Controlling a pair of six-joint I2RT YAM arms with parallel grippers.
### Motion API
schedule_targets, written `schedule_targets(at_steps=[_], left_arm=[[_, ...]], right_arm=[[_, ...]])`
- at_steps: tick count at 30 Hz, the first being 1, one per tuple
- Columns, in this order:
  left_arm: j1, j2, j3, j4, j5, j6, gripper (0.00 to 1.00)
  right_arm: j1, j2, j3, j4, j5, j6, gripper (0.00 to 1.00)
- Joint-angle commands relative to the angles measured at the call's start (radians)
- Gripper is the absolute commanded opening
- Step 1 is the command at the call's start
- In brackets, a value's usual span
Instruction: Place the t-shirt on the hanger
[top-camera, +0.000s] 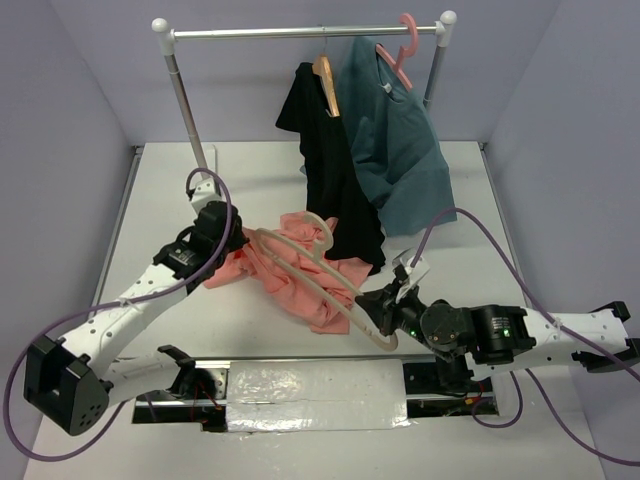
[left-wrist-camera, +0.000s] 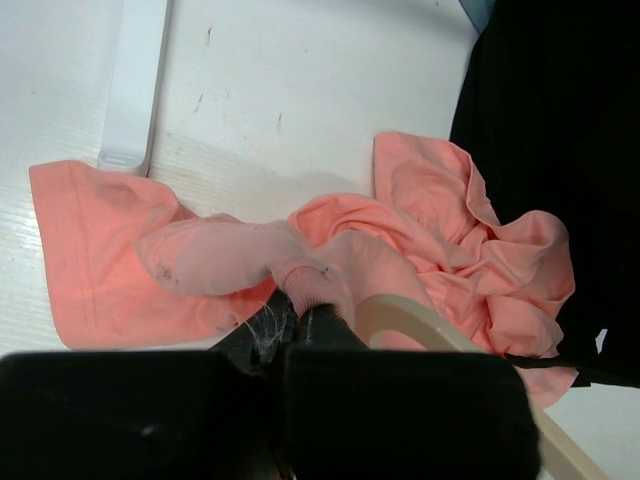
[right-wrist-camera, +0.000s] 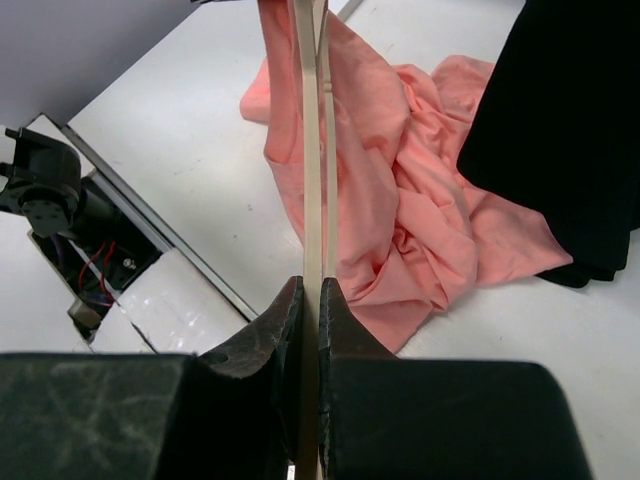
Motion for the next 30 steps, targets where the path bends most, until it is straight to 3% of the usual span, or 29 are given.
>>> schedule_targets(at_steps=[1, 30], left_arm=[[0.017, 0.007, 0.049, 0.012, 0.011, 0.027, 0.0], [0.066, 0.067, 0.072, 0.01, 0.034, 0.027, 0.0]], right_arm=[[0.007, -0.022, 0.06, 0.034, -0.004, -0.018, 0.0], [0.007, -0.017, 0.077, 0.09, -0.054, -0.098, 0.0]])
